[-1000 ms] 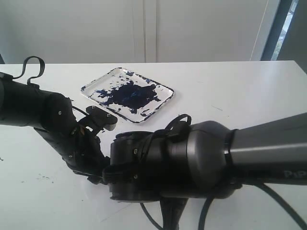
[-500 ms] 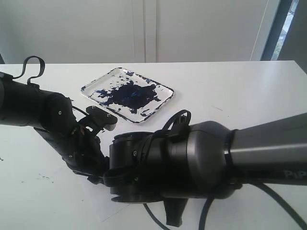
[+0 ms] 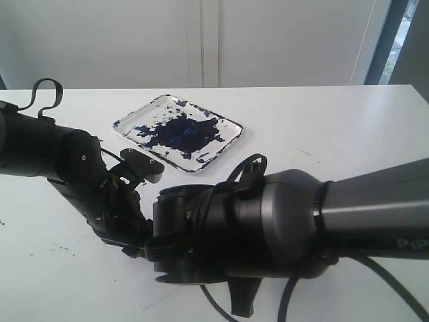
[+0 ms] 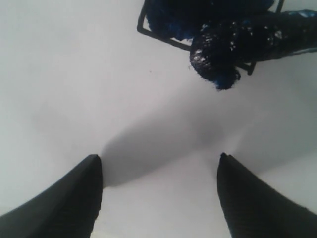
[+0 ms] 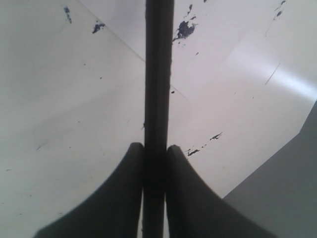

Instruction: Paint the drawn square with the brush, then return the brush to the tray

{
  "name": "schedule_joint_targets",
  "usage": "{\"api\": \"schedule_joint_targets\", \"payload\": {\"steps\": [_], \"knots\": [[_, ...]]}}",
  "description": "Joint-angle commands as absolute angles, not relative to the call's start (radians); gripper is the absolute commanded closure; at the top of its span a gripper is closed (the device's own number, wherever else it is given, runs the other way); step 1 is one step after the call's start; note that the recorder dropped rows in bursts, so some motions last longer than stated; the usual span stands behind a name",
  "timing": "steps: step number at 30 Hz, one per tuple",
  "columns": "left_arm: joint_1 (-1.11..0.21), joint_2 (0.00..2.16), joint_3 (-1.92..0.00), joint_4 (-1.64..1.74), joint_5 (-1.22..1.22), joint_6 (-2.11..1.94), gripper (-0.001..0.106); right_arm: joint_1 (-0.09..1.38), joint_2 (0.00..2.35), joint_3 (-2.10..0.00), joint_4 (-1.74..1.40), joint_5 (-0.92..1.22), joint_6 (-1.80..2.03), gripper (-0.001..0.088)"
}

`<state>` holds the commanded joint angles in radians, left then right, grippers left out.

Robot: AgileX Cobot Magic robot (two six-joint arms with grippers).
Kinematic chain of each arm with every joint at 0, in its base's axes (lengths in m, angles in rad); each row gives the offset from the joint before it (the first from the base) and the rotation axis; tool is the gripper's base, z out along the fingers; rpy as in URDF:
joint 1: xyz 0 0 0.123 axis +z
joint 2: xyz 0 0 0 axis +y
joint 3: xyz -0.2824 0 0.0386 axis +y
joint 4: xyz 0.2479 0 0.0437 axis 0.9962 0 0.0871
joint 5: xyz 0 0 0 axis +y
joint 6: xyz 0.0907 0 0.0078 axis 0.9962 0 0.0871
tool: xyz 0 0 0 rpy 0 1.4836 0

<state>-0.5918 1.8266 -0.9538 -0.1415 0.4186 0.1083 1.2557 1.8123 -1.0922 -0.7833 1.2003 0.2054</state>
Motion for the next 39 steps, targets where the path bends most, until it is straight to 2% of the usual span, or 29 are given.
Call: {"api": "schedule_joint_targets", "payload": {"steps": [29, 39], "knots": [[-0.592, 1.827, -0.954, -0.142, 0.413, 0.11, 0.036, 1.256, 1.808, -1.092, -0.663, 1.158, 0.18, 0.0868], [-0.592, 1.827, -0.954, -0.142, 0.414, 0.11, 0.036, 1.256, 1.808, -1.092, -0.805, 1.221, 0.224, 0.0868]]}}
